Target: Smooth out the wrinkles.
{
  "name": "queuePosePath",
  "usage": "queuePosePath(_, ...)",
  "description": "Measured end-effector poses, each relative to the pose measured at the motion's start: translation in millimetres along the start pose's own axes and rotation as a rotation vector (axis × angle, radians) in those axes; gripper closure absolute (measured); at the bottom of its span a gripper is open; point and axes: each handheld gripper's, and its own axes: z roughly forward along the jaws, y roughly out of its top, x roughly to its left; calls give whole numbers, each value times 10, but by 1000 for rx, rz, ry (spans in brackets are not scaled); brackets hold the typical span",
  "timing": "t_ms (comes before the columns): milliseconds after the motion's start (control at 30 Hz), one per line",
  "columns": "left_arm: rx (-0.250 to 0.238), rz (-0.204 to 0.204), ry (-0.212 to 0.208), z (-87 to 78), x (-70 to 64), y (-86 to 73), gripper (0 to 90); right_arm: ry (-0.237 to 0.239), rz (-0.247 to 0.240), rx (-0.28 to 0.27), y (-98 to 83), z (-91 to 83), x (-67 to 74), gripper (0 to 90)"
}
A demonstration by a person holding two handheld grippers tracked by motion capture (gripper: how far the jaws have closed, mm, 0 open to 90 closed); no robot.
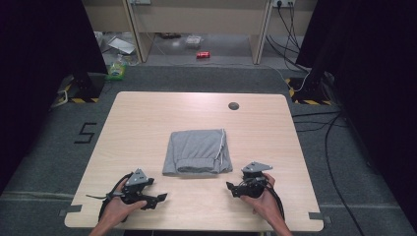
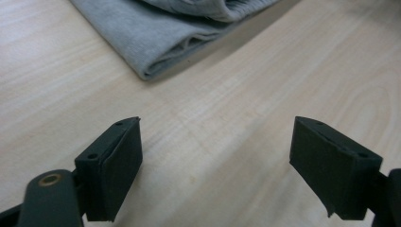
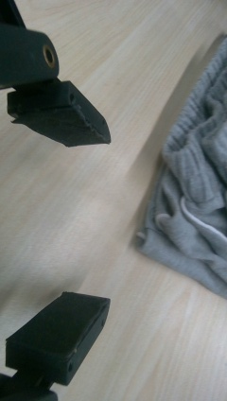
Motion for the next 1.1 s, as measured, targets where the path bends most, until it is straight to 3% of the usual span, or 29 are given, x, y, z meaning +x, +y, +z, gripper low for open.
queuePosePath(133,4,34,32,-12,-42,-54,169,-15,-12,22,-84,-24,19,181)
queuePosePath(267,11,115,82,5,-100,-92,164,-17,-21,28,-124,-57,48,166)
queuePosePath(567,8,115,79,6,-90,-99,141,-56,-97,55,-144,-41,108,150)
queuePosePath(1100,7,115,79,12,-83,-95,138,-45,-108,52,-146,-32,108,141)
